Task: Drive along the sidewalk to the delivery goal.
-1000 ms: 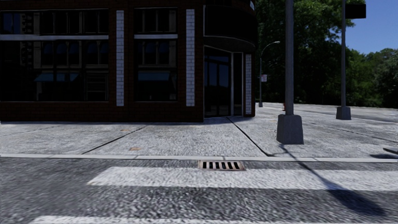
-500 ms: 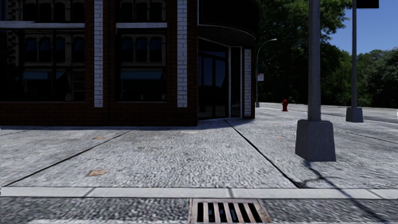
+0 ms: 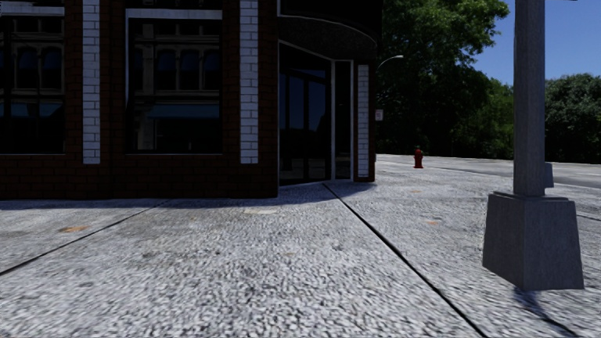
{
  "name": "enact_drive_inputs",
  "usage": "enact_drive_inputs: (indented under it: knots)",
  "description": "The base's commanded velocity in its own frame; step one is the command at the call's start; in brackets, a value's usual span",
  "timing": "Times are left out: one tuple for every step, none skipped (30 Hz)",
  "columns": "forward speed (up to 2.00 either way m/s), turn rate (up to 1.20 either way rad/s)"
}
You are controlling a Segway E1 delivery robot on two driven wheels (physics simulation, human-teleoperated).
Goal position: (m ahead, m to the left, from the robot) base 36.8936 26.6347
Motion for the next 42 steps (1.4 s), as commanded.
enact_drive_inputs:
  knots:
    - [1.54, 0.00]
    - [1.54, 0.00]
    - [1.52, 0.00]
    - [1.39, 0.00]
    - [1.39, 0.00]
    - [1.17, 0.00]
    - [1.07, 0.00]
    - [1.05, 0.00]
    - [1.05, 0.00]
    - [1.05, 0.00]
    - [1.05, 0.00]
    - [1.05, 0.00]
    - [1.05, 0.00]
    - [1.05, -0.02]
    - [1.05, -0.06]
    - [1.05, -0.06]
    - [1.05, -0.08]
    - [1.05, -0.11]
    - [1.05, -0.16]
    - [1.05, -0.16]
    - [1.05, -0.20]
    - [1.05, -0.22]
    - [1.05, -0.22]
    - [1.05, -0.23]
    - [1.05, -0.23]
    - [1.05, -0.25]
    - [1.05, -0.28]
    - [1.05, -0.28]
    - [1.05, -0.29]
    - [1.05, -0.30]
    - [1.05, -0.32]
    - [1.05, -0.32]
    - [1.05, -0.32]
    - [1.05, -0.35]
    - [1.05, -0.38]
    - [1.05, -0.38]
    - [1.05, -0.41]
    - [1.05, -0.43]
    - [1.05, -0.43]
    - [1.05, -0.43]
    - [1.05, -0.43]
    - [1.05, -0.43]
